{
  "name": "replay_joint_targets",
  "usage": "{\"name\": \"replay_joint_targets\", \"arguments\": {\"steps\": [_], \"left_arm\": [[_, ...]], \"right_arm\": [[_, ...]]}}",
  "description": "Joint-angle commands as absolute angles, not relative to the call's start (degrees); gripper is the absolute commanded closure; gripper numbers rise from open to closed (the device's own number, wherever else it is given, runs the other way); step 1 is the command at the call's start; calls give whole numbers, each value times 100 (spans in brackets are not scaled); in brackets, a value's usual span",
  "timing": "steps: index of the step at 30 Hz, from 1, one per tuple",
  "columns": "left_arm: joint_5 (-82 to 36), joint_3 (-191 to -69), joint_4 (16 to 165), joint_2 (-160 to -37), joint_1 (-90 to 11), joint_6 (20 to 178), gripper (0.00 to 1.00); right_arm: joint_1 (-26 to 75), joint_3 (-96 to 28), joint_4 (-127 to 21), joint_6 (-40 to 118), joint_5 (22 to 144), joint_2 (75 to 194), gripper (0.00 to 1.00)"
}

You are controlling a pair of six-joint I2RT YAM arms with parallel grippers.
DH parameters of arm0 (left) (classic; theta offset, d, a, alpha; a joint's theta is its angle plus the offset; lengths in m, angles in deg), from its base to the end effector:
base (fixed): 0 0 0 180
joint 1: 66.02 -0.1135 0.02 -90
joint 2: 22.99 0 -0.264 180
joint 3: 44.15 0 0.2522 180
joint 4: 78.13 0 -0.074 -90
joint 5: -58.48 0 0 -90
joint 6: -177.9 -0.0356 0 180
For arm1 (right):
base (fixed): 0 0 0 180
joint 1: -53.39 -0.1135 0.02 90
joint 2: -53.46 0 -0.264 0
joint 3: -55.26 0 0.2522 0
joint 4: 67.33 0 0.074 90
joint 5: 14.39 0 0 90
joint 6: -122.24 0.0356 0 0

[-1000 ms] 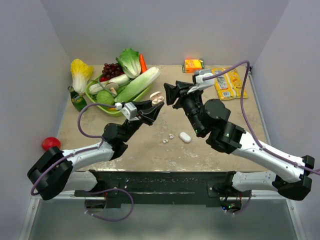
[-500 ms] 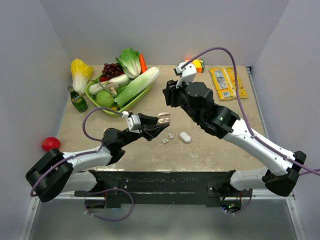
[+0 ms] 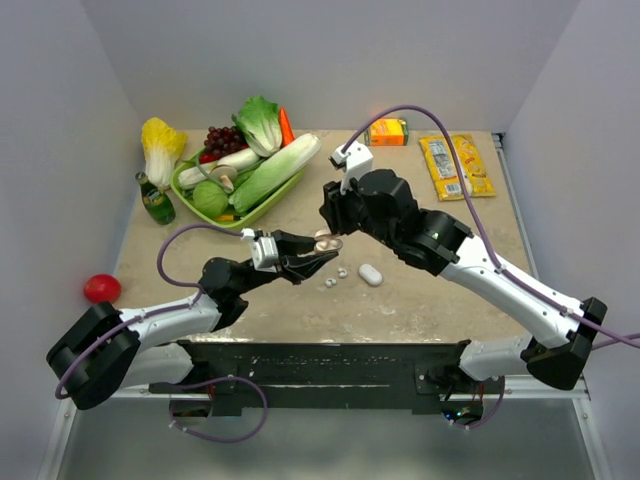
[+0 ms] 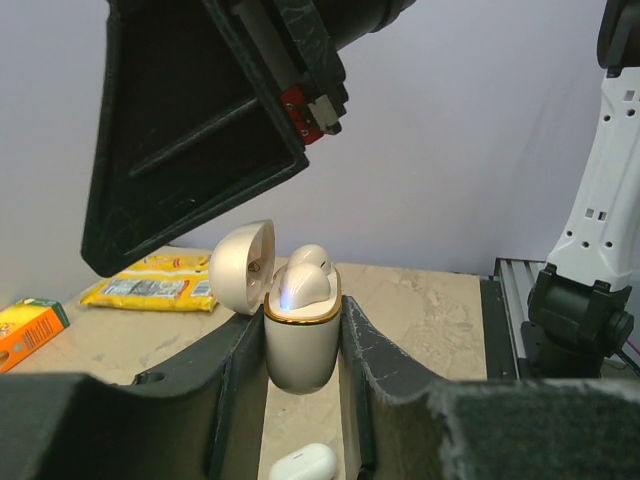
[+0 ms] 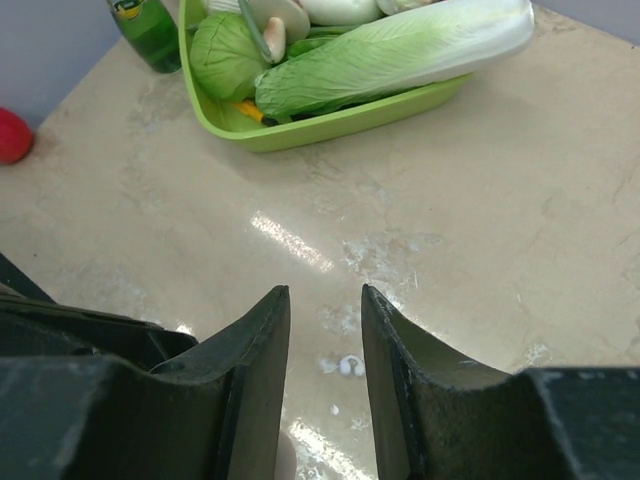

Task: Insert the wireless bluetooth earbuds into the charging case
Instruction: Close the charging case.

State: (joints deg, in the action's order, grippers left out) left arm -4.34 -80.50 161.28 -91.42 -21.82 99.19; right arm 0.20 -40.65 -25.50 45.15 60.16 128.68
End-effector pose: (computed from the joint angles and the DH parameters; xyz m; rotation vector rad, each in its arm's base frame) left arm 0.1539 -0.1724 0.2736 0.7542 0.9615 -1.1114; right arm 0.1811 0.2262 0.4188 -0.5015 1.8943 0.5076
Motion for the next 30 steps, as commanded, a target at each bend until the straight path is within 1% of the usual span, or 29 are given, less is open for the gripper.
{"name": "replay_joint_targets", "arguments": {"steps": [1, 12, 15, 16, 18, 19, 20, 21, 23, 27, 30], "left_arm": [[-612, -8234, 18805, -9111, -2217, 9696, 100], [-1201, -8313, 18804, -9216, -2217, 9704, 100], [-1429, -8296, 18700, -9217, -2217, 9792, 100], [-1543, -8278, 18595, -9216, -2217, 9836, 100], [-2148, -8243, 18086, -9164, -2217, 10150, 100], [-2394, -8234, 17831, -9172, -2217, 10327, 100], [-2840, -8234, 17237, -9207, -2217, 10520, 100], [-3010, -8260, 16892, -9321, -2217, 10957, 100], [-3143, -8488, 15893, -9549, -2208, 11442, 100], [-3468, -9172, 14764, -10479, -2234, 12068, 100], [-3311, -9769, 14033, -11173, -2357, 12297, 100]], "right_arm": [[22, -3884, -2430, 4604, 6347, 12571, 63], [13, -3391, -2712, 4692, 6559, 12122, 68], [13, -3303, -2659, 4893, 6112, 12008, 66], [21, -3198, -2668, 5103, 5510, 11930, 63], [30, -2996, -2913, 5297, 4892, 11563, 59], [39, -2639, -3097, 5377, 4584, 11412, 57], [30, -2391, -3577, 5377, 4233, 11228, 56], [39, -1902, -3808, 5377, 4108, 10965, 55], [39, -1564, -4117, 5421, 4010, 10831, 53], [39, -1142, -4048, 5527, 4150, 10900, 49], [39, -1001, -3907, 5615, 4229, 10962, 48]]}}
